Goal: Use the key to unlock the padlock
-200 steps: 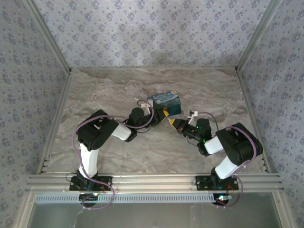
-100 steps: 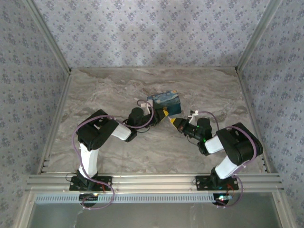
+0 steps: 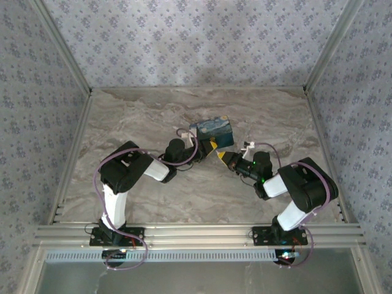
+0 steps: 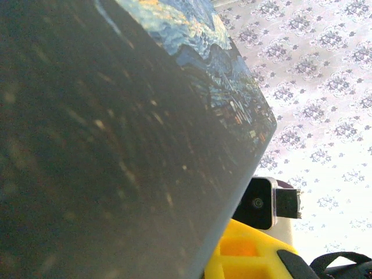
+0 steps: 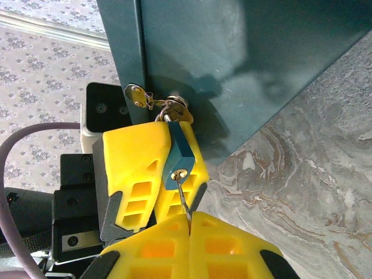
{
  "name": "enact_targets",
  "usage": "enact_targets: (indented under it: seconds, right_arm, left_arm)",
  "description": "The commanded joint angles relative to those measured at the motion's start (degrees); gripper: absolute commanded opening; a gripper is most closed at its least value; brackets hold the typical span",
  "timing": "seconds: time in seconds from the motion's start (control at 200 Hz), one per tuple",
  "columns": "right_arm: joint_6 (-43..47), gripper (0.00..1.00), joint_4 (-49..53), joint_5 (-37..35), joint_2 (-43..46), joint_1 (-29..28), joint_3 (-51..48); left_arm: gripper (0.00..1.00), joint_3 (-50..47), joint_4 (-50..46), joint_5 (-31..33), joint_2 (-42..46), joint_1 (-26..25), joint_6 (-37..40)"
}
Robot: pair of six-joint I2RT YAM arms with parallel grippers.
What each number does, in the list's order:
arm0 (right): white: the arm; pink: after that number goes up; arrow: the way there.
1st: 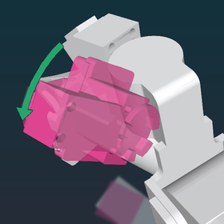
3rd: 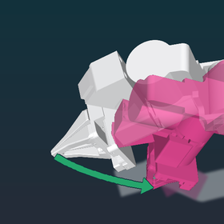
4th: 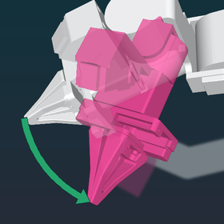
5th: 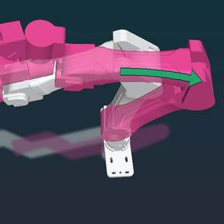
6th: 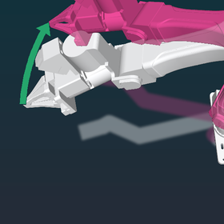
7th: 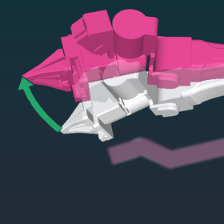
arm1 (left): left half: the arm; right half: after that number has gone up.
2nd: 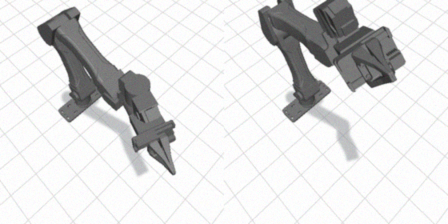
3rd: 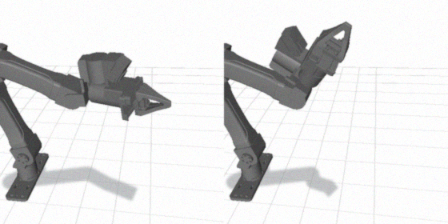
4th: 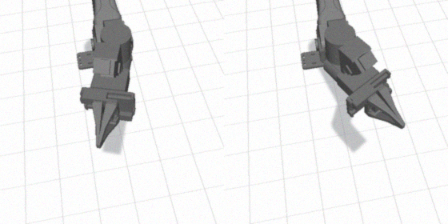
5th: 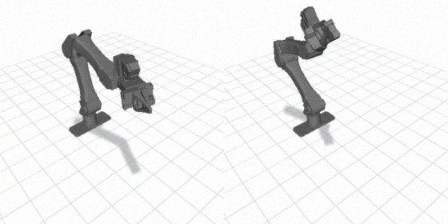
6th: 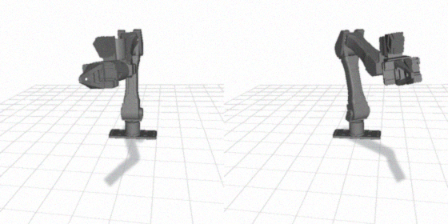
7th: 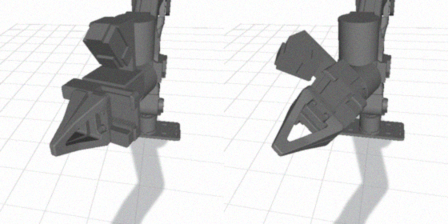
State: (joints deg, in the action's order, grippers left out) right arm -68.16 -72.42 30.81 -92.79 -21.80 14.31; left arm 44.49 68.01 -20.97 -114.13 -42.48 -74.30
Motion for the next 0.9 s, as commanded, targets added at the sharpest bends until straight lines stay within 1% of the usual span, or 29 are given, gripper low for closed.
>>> enact_targets:
  seconds: [0.0, 0.29, 0.47, 0.615, 0.894]
  right_arm:
    - [0.0, 0.0, -2.5, -0.6, -0.6, -0.4, 1.5]
    - [-3.8, 0.0, -7.5, -1.7, -4.8, -0.9, 3.5]
    - [-5.7, 0.0, -7.5, -1.8, -5.1, -1.3, 4.4]
    - [-6.7, 0.0, -7.5, -3.0, -4.5, -0.2, 4.1]
    - [-6.4, 0.0, -7.4, -1.3, -5.9, 2.4, 4.5]
  left_arm:
    - [0.0, 1.1, 4.7, -1.2, -0.4, -0.4, -0.4]
    - [0.0, 1.9, 7.0, -2.0, -0.9, -0.9, -1.4]
    - [0.0, 2.1, 7.4, -2.4, -1.0, -1.0, -1.4]
    - [0.0, 2.1, 8.0, -2.8, -1.1, -1.1, -1.6]
    - [0.0, 1.9, 8.8, -3.3, -0.9, -1.0, -2.1]
